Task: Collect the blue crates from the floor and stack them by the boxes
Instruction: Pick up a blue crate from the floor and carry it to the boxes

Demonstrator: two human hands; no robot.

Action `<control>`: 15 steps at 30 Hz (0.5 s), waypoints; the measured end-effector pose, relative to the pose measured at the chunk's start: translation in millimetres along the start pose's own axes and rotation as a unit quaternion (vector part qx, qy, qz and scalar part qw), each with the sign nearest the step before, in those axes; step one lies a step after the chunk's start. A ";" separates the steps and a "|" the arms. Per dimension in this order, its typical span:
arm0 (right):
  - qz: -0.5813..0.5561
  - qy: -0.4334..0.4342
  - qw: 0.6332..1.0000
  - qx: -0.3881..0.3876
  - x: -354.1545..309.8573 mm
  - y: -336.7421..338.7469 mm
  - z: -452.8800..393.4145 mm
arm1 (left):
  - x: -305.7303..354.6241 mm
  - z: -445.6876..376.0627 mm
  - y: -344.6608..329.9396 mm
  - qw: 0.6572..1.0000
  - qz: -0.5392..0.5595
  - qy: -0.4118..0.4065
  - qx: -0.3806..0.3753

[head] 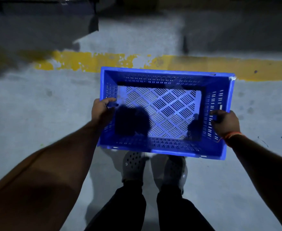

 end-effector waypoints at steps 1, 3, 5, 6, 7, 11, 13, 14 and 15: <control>0.004 -0.003 1.000 -0.008 0.6 -0.6 -1.4 | 0.0 -0.5 -0.3 1.000 0.003 0.001 -0.002; 0.007 -0.013 0.999 -0.029 0.7 -0.1 -2.1 | 0.3 0.6 0.0 1.000 0.002 0.000 -0.011; 0.007 -0.027 0.999 -0.044 -0.5 4.3 2.8 | 1.5 4.5 1.5 1.000 -0.010 0.007 -0.020; 0.011 -0.032 0.998 -0.044 -2.1 8.8 8.3 | 3.0 8.8 4.7 1.000 -0.022 0.015 -0.012; 0.016 -0.034 0.999 -0.036 -4.7 15.4 15.7 | 5.6 15.0 10.4 0.999 -0.037 0.019 0.005; -0.002 -0.017 1.000 -0.018 -32.1 63.2 63.0 | 36.5 58.1 55.2 0.998 -0.020 0.041 0.030; -0.019 0.001 0.999 -0.036 -54.5 95.4 95.2 | 62.2 89.6 90.0 0.999 -0.002 0.020 0.029; -0.028 0.012 0.999 -0.044 -66.8 113.5 113.4 | 76.3 107.4 109.5 1.000 0.011 0.000 0.029; -0.040 0.024 0.998 -0.049 -80.4 133.6 132.3 | 89.8 126.2 130.4 0.999 0.030 -0.017 0.034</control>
Point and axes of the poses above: each hand's wrist, its own z-axis away from the middle knuckle, its own y-axis out of the back of the hand, x = y × z, the point moved 2 cm from there along -z, towards the middle knuckle, and after that the axes turned 9 degrees about x, right-handed, at the moved point
